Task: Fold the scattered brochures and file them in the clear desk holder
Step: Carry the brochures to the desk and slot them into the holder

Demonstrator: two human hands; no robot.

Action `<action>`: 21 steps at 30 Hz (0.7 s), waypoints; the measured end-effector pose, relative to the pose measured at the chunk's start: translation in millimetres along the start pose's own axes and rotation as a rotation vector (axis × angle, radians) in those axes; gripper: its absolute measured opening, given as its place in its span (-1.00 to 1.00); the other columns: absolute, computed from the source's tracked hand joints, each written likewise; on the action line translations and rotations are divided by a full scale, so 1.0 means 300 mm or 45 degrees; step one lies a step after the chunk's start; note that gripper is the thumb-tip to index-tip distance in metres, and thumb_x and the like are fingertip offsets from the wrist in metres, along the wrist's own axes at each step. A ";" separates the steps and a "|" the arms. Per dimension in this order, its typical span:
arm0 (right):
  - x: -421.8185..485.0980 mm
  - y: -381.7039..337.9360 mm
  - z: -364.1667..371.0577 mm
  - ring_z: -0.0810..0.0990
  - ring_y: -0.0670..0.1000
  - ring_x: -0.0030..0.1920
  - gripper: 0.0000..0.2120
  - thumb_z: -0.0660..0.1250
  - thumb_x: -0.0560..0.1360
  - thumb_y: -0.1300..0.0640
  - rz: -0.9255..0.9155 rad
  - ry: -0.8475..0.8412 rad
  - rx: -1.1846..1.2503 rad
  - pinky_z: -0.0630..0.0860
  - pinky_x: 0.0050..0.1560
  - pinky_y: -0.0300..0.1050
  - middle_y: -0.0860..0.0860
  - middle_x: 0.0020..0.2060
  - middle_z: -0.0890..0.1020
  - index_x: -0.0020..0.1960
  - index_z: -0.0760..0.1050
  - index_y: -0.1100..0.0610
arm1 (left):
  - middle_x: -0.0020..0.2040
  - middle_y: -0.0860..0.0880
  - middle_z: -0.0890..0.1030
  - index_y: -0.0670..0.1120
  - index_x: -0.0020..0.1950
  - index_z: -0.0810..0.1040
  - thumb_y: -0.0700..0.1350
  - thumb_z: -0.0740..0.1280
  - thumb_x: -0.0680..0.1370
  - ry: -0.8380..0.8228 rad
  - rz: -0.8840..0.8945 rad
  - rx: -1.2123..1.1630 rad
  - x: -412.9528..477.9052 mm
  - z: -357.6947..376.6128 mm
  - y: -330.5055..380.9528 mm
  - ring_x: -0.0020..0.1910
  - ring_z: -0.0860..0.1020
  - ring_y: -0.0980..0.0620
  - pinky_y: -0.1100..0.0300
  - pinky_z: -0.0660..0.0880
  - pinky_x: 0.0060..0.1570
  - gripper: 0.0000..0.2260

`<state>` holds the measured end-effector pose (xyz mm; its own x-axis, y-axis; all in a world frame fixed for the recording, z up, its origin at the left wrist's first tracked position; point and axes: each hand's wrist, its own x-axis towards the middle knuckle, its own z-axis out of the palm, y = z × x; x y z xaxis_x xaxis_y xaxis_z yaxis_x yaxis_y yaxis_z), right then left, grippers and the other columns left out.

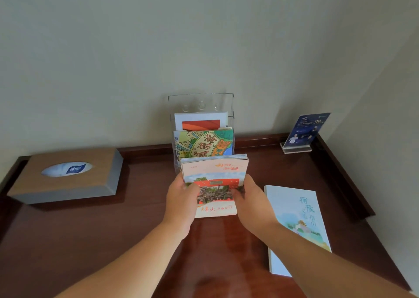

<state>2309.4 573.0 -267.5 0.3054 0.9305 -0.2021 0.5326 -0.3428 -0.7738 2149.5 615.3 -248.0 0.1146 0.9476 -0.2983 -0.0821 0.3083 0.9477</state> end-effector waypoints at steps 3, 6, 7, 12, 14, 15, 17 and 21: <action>-0.003 -0.009 0.008 0.59 -0.18 -0.08 -0.74 0.23 0.60 0.07 -0.016 0.013 0.051 0.51 -0.20 -0.28 -0.21 0.09 0.59 0.11 0.26 -0.28 | 0.04 0.06 0.70 0.12 0.11 0.60 -0.38 0.18 0.53 -0.012 -0.047 0.083 -0.004 -0.010 -0.023 -0.04 0.68 0.04 0.04 0.61 -0.13 -0.56; -0.007 -0.029 0.003 0.57 -0.23 -0.13 -0.77 0.20 0.61 0.08 -0.002 0.015 0.040 0.49 -0.24 -0.31 -0.21 0.04 0.60 0.20 0.34 -0.20 | 0.02 0.05 0.71 0.09 0.16 0.58 -0.34 0.19 0.55 -0.052 -0.091 0.090 0.004 -0.018 -0.011 -0.05 0.69 0.01 0.00 0.63 -0.11 -0.62; -0.005 -0.048 -0.009 0.58 -0.21 -0.12 -0.78 0.20 0.61 0.08 -0.008 0.033 0.036 0.53 -0.23 -0.26 -0.22 0.01 0.60 0.21 0.36 -0.17 | 0.02 0.05 0.70 0.10 0.16 0.57 -0.32 0.20 0.56 -0.077 -0.079 0.102 0.011 -0.017 0.010 -0.04 0.69 0.00 -0.02 0.63 -0.09 -0.64; 0.062 -0.234 -0.154 0.63 -0.02 -0.08 -0.89 0.28 0.58 0.11 -0.165 0.259 0.056 0.57 -0.11 0.01 -0.12 -0.10 0.64 0.09 0.43 -0.05 | 0.00 0.08 0.68 0.13 0.09 0.56 -0.24 0.25 0.56 -0.116 0.161 0.144 0.082 0.022 0.237 -0.10 0.67 0.13 0.20 0.56 -0.30 -0.72; 0.100 -0.337 -0.222 0.62 -0.07 -0.16 -0.89 0.30 0.57 0.11 -0.263 0.351 0.077 0.53 -0.21 -0.05 -0.16 -0.20 0.60 0.04 0.42 -0.06 | -0.08 0.06 0.69 0.09 0.04 0.56 -0.25 0.25 0.55 -0.124 0.254 0.126 0.118 0.039 0.359 -0.17 0.67 0.13 0.22 0.54 -0.37 -0.76; 0.121 -0.390 -0.255 0.60 -0.11 -0.19 -0.88 0.30 0.57 0.12 -0.311 0.396 0.097 0.51 -0.25 -0.08 -0.18 -0.22 0.58 0.03 0.41 -0.08 | -0.10 0.05 0.69 0.07 0.02 0.55 -0.25 0.25 0.55 -0.128 0.297 0.118 0.137 0.046 0.424 -0.19 0.68 0.12 0.21 0.55 -0.39 -0.78; 0.166 -0.495 -0.315 0.59 -0.15 -0.21 -0.87 0.28 0.58 0.15 -0.390 0.460 0.137 0.52 -0.26 -0.09 -0.19 -0.21 0.57 0.04 0.42 -0.07 | -0.07 -0.02 0.68 0.02 0.03 0.54 -0.23 0.24 0.54 -0.127 0.378 0.129 0.172 0.055 0.548 -0.14 0.69 0.04 0.08 0.61 -0.31 -0.81; 0.262 -0.657 -0.401 0.63 -0.03 -0.18 -0.88 0.22 0.60 0.18 -0.462 0.462 0.196 0.63 -0.11 0.11 -0.11 -0.20 0.58 0.07 0.45 -0.01 | 0.06 -0.17 0.64 -0.06 0.10 0.51 -0.21 0.23 0.53 -0.054 0.484 0.166 0.239 0.069 0.744 0.03 0.63 -0.20 -0.21 0.55 0.03 -0.82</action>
<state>2323.4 698.2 -58.7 0.3908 0.8722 0.2941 0.5409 0.0410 -0.8401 2160.0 750.4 -55.5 0.1414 0.9868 0.0787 -0.0004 -0.0794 0.9968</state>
